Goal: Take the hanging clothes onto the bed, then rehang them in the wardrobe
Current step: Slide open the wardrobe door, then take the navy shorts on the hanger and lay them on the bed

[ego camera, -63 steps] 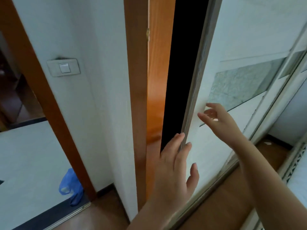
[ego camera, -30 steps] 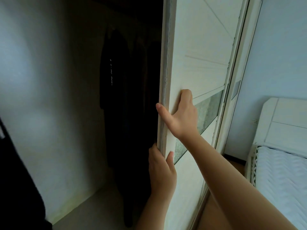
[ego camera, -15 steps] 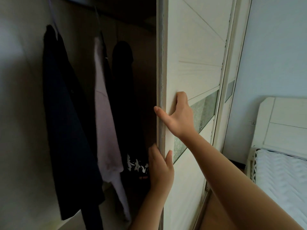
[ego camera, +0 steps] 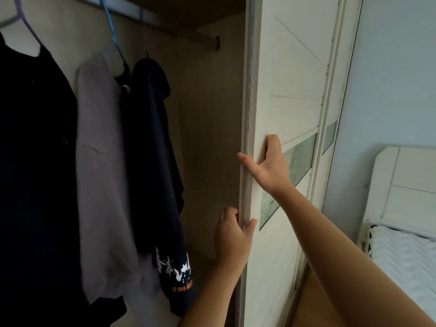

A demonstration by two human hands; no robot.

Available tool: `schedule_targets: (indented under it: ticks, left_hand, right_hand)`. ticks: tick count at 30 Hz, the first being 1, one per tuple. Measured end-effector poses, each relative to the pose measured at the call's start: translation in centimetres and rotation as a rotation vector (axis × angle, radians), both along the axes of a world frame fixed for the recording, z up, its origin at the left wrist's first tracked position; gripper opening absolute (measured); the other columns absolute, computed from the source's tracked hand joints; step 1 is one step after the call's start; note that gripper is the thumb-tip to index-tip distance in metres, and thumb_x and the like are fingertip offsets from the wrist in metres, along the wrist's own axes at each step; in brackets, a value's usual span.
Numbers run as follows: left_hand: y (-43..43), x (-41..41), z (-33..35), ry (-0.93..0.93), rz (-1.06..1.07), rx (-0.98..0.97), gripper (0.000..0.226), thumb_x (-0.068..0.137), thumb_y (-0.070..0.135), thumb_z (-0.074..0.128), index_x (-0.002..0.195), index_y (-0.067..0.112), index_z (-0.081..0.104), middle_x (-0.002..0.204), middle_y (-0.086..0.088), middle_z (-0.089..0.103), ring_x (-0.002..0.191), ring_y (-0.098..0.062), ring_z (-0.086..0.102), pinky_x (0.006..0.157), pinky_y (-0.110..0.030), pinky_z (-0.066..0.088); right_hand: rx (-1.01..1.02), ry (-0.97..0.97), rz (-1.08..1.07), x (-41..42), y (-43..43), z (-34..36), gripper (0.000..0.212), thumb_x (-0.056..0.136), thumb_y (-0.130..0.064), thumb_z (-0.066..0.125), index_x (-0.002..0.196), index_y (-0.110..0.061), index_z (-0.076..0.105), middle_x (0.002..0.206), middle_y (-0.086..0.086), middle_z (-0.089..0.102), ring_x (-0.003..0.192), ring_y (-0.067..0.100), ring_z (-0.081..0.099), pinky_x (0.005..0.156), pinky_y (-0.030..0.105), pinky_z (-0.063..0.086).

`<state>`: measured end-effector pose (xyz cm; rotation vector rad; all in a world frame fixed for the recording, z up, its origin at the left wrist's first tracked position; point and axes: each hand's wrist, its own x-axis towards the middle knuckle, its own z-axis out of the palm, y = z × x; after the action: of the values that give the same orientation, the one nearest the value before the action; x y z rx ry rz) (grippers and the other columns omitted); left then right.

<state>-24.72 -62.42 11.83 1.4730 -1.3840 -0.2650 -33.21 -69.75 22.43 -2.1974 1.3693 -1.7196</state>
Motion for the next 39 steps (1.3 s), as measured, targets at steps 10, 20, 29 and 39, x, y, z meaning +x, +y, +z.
schedule_targets:
  ticks: [10, 20, 29, 39]
  left_hand:
    - [-5.5, -2.6, -0.3, 0.006, 0.01, -0.011, 0.035, 0.077, 0.041, 0.066, 0.098, 0.014, 0.055, 0.09, 0.005, 0.053, 0.08, -0.013, 0.056, 0.068, -0.023, 0.05]
    - [-6.2, -3.0, -0.5, -0.012, 0.008, -0.034, 0.036, 0.079, 0.042, 0.063, 0.1, 0.014, 0.053, 0.094, 0.001, 0.057, 0.082, -0.013, 0.057, 0.07, -0.024, 0.051]
    - [-2.3, -1.2, 1.2, -0.145, -0.12, 0.095, 0.049, 0.086, 0.041, 0.055, 0.128, 0.023, 0.04, 0.13, 0.004, 0.049, 0.113, -0.009, 0.051, 0.083, -0.016, 0.041]
    - [9.6, 7.3, 7.7, -0.281, 0.04, -0.53, 0.033, 0.083, 0.038, 0.048, 0.106, 0.017, 0.058, 0.103, 0.005, 0.061, 0.097, 0.0, 0.054, 0.086, -0.004, 0.041]
  right_hand:
    - [0.008, -0.049, 0.017, -2.8, -4.8, 0.2, 0.052, 0.071, -0.059, 0.056, 0.093, -0.017, 0.034, 0.07, -0.009, 0.031, 0.058, 0.007, 0.032, 0.053, 0.02, 0.031]
    - [-0.013, -0.073, 0.017, -2.8, -5.2, -0.1, 0.05, 0.071, -0.059, 0.055, 0.092, -0.018, 0.034, 0.069, -0.008, 0.032, 0.058, 0.007, 0.033, 0.052, 0.019, 0.03]
    - [0.13, -0.117, -0.026, -2.5, -2.9, -2.1, 0.056, 0.08, -0.056, 0.053, 0.115, -0.014, 0.041, 0.1, 0.006, 0.048, 0.081, 0.014, 0.048, 0.072, 0.032, 0.046]
    - [0.034, -0.163, 0.093, 3.0, 6.4, -1.8, 0.014, 0.087, -0.015, 0.055, 0.101, -0.016, 0.052, 0.095, -0.002, 0.053, 0.081, 0.01, 0.052, 0.077, 0.03, 0.048]
